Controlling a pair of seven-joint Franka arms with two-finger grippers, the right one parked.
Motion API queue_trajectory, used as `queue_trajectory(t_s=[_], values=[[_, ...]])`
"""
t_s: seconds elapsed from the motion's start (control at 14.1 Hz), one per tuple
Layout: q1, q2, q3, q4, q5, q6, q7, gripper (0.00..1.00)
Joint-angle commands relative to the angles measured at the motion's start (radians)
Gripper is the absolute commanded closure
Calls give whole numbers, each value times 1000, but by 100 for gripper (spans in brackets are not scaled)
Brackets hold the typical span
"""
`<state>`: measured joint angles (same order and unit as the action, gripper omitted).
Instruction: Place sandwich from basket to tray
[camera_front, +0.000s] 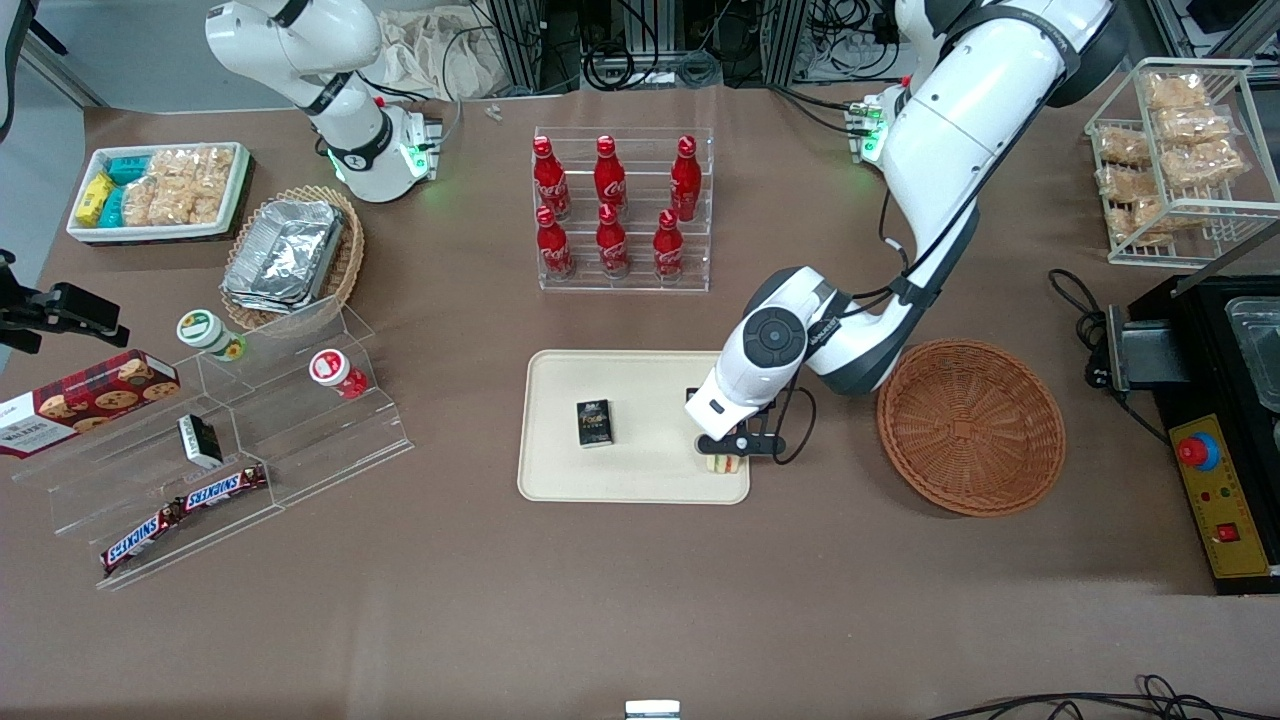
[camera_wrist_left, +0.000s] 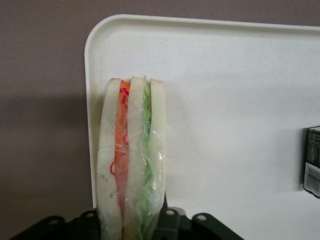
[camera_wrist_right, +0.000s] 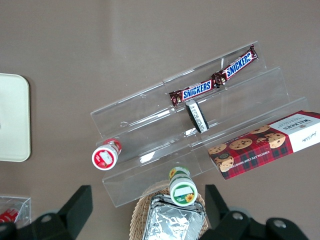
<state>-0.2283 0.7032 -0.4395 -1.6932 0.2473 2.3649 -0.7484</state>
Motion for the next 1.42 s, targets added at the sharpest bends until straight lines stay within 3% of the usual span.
queue_trajectory(t_s=[0.0, 0.28, 0.78, 0.99, 1.35], values=[[-6, -23, 5, 18, 12, -16, -40, 0], [20, -172, 4, 23, -6, -143, -43, 0], [110, -462, 4, 26, -138, -430, 64, 0], [191, -548, 5, 55, -213, -567, 187, 0], [357, -594, 7, 159, -227, -798, 306, 0]])
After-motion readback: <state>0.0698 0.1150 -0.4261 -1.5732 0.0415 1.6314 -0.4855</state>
